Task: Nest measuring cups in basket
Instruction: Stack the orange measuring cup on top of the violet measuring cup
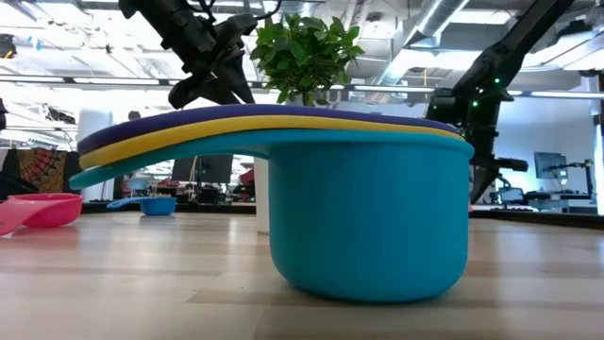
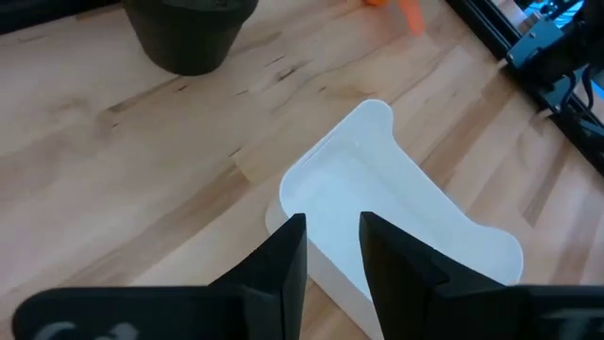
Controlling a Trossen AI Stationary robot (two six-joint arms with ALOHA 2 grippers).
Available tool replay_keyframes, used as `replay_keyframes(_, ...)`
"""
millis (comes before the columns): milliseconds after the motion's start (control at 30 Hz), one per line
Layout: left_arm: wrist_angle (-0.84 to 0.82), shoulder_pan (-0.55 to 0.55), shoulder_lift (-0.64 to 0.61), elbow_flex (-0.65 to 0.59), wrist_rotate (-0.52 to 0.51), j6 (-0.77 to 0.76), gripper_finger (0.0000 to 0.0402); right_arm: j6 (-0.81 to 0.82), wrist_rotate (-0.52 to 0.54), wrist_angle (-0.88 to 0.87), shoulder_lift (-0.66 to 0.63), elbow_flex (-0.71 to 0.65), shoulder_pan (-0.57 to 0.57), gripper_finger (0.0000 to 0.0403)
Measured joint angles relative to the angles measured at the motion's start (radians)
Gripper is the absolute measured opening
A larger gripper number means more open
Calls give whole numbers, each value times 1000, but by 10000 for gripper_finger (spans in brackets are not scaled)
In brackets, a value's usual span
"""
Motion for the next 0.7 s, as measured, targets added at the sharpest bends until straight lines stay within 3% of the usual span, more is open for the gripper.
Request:
replay_keyframes(333,2,9,0,0,1,0,89,25,1,30,17,1,12,109)
replay_keyframes(600,1,9,0,0,12,-16,88,61,0,61,17,1,19,20)
replay_keyframes(700,1,9,0,0,43,-15,88,67,1,74,17,1,39,11)
